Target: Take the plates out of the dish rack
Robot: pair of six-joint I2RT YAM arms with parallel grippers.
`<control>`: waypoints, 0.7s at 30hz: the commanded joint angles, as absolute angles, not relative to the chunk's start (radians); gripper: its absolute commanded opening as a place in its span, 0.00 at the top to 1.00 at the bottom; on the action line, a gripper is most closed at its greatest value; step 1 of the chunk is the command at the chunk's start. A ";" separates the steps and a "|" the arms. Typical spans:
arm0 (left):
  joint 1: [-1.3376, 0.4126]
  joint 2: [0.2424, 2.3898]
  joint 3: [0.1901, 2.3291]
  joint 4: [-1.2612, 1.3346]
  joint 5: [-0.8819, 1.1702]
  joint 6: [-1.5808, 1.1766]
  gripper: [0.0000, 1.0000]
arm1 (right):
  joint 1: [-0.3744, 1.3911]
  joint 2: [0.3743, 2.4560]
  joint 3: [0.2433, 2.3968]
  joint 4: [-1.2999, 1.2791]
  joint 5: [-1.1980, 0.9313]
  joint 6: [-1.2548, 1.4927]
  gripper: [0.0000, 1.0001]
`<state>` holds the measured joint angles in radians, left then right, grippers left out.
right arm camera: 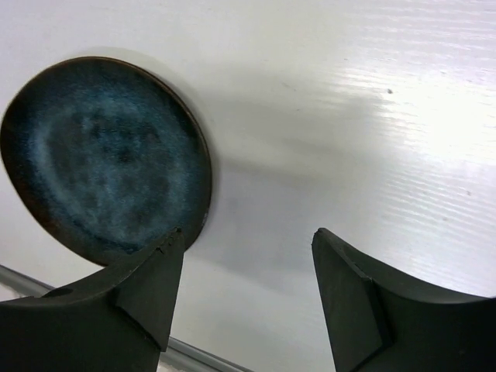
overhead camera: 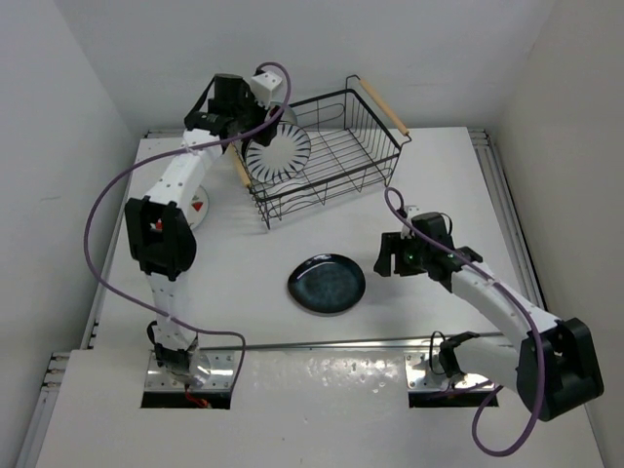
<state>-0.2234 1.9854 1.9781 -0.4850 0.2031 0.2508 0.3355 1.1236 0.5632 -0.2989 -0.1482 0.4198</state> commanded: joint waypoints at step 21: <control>-0.186 2.215 2.100 -0.397 0.295 0.262 0.46 | 0.322 1.296 0.647 -0.328 -0.222 0.385 0.35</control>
